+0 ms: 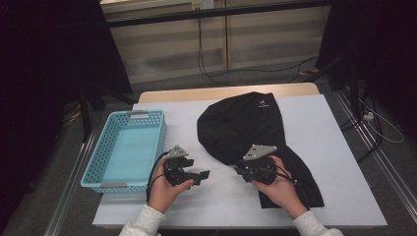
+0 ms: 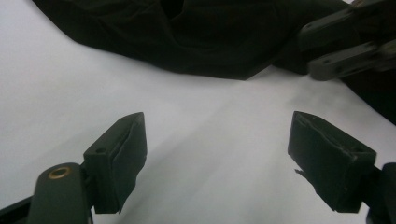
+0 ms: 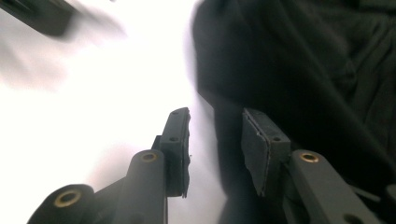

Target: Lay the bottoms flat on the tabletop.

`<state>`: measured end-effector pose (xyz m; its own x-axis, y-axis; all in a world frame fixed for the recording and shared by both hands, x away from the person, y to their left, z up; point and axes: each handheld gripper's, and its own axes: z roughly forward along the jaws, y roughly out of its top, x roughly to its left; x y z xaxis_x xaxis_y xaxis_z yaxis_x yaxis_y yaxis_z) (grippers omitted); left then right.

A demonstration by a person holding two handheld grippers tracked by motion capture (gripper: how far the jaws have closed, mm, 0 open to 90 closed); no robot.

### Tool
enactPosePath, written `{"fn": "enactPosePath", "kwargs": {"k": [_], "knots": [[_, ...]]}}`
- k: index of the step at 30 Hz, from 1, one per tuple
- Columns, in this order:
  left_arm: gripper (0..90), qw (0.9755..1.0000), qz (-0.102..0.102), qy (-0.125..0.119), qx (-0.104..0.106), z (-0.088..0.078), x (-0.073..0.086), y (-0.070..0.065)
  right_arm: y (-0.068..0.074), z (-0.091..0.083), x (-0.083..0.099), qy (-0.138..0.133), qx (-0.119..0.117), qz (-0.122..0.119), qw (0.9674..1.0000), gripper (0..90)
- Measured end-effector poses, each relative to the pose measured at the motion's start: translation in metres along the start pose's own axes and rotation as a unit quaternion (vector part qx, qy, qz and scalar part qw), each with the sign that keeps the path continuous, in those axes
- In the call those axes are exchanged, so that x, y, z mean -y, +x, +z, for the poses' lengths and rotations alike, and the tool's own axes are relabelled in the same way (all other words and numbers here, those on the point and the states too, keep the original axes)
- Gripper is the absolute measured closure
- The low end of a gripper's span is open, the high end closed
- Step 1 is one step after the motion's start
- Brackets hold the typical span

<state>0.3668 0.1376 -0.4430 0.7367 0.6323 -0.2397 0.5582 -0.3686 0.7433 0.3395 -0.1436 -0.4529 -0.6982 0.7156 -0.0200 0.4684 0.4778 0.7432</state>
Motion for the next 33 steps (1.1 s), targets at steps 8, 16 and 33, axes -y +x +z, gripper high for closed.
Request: {"fn": "enactPosePath", "kwargs": {"k": [8, 16, 33], "knots": [[19.7, 1.0000, 0.001, -0.006, -0.006, -0.004, -0.002, 0.003, -0.007, 0.010, 0.004, 0.019, 0.042, 0.007, 0.9989, 88.2], [19.7, 1.0000, 0.003, -0.005, -0.006, -0.004, -0.002, 0.001, -0.002, -0.001, -0.004, -0.003, 0.014, 0.020, 0.9997, 90.0], [19.6, 1.0000, 0.004, 0.002, -0.004, -0.002, 0.000, 0.001, -0.025, -0.016, 0.000, -0.048, -0.010, 0.107, 0.9930, 88.6]]}}
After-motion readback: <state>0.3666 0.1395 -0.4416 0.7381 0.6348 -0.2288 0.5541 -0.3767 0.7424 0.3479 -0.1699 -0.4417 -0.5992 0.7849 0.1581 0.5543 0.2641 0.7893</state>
